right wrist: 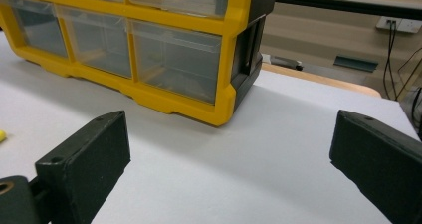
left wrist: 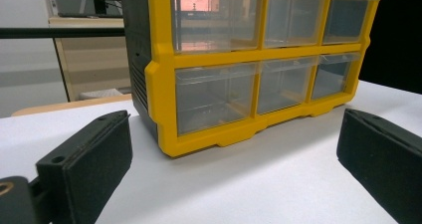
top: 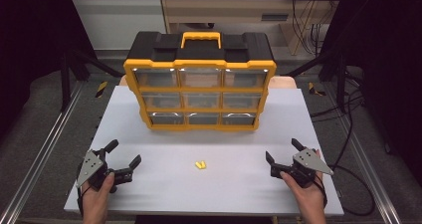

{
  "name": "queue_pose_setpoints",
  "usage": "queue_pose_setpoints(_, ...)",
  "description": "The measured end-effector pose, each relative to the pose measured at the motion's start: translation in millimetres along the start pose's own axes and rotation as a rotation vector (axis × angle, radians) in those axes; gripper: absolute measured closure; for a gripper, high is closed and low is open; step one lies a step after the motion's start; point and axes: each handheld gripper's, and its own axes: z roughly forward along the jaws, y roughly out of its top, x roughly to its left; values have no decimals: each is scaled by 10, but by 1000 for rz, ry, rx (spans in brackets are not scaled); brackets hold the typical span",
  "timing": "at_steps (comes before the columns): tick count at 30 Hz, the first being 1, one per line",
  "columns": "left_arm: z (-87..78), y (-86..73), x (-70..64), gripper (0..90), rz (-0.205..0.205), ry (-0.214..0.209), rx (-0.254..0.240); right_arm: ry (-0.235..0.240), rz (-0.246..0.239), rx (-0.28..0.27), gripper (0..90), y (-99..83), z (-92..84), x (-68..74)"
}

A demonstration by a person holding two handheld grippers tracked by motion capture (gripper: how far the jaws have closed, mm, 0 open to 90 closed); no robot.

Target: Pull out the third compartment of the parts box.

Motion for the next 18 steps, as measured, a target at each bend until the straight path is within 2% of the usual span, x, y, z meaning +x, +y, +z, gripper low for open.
queue_pose_setpoints(2,10,4,-4,6,3,-1,-3,-6,-21,8,38,31,30,24)
queue_pose_setpoints(3,10,4,-9,6,-5,-7,-7,-22,-47,37,49,53,82,43)
queue_pose_setpoints(7,5,-6,-7,6,-14,-12,-7,-35,-83,59,58,97,149,61)
queue_pose_setpoints(10,6,-7,3,6,-18,-14,-9,-44,-117,69,65,229,197,88)
queue_pose_setpoints(12,5,-3,5,7,-16,-11,-9,-65,-191,66,75,419,243,108)
queue_pose_setpoints(13,3,-4,5,7,-15,-11,-9,-65,-191,66,75,419,243,108)
queue_pose_setpoints(15,-3,-6,6,7,-13,-11,-8,-71,-231,68,82,548,268,116)
queue_pose_setpoints(18,-6,-11,15,7,-13,-9,-6,-105,-323,102,96,728,317,146)
